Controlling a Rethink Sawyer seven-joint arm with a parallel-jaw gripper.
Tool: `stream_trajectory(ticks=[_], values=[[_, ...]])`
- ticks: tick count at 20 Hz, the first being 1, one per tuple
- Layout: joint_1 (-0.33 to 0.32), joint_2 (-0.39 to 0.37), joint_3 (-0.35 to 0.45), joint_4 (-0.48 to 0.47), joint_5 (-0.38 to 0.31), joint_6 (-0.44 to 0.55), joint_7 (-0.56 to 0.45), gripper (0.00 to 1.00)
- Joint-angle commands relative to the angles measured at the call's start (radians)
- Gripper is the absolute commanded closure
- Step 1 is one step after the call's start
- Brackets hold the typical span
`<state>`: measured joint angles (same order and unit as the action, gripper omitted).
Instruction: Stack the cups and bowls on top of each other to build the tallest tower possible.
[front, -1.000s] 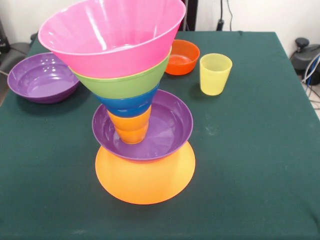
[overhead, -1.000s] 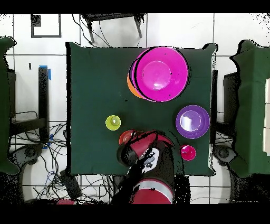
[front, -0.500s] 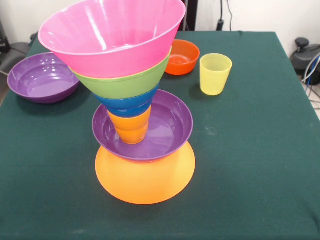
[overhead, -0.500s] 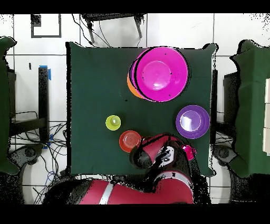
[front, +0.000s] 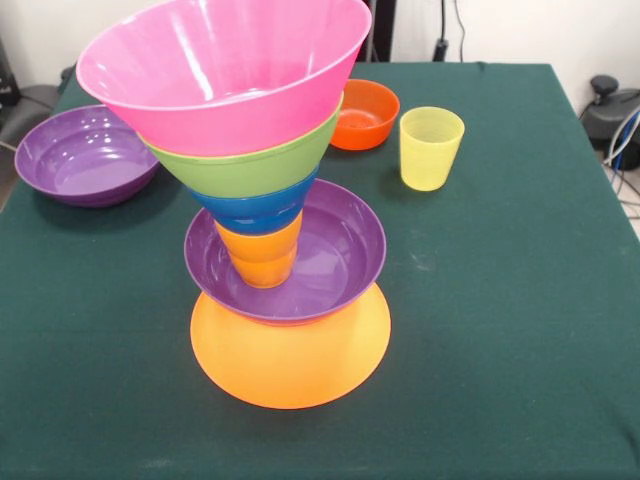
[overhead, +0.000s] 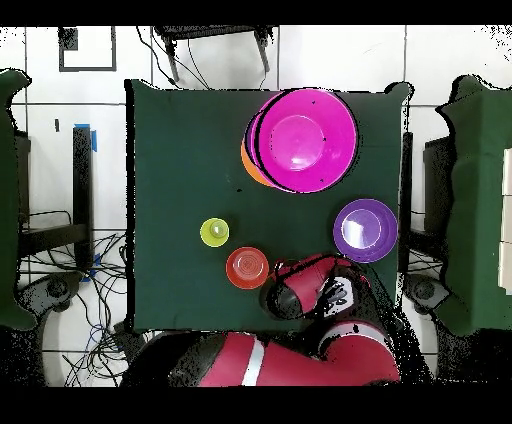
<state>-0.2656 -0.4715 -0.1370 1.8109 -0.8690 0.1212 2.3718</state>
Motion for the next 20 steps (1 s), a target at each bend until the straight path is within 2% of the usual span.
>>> stream_trajectory(ticks=[1,9,20], values=[[-0.023,0.059,0.152,-0.13,-0.099,-0.012,-0.122,0.0],[-0.053,0.107,0.156,-0.176,-0.154,-0.047,-0.094,0.0],[-0.089,0.157,0.175,-0.228,-0.192,-0.07,-0.083,0.0]])
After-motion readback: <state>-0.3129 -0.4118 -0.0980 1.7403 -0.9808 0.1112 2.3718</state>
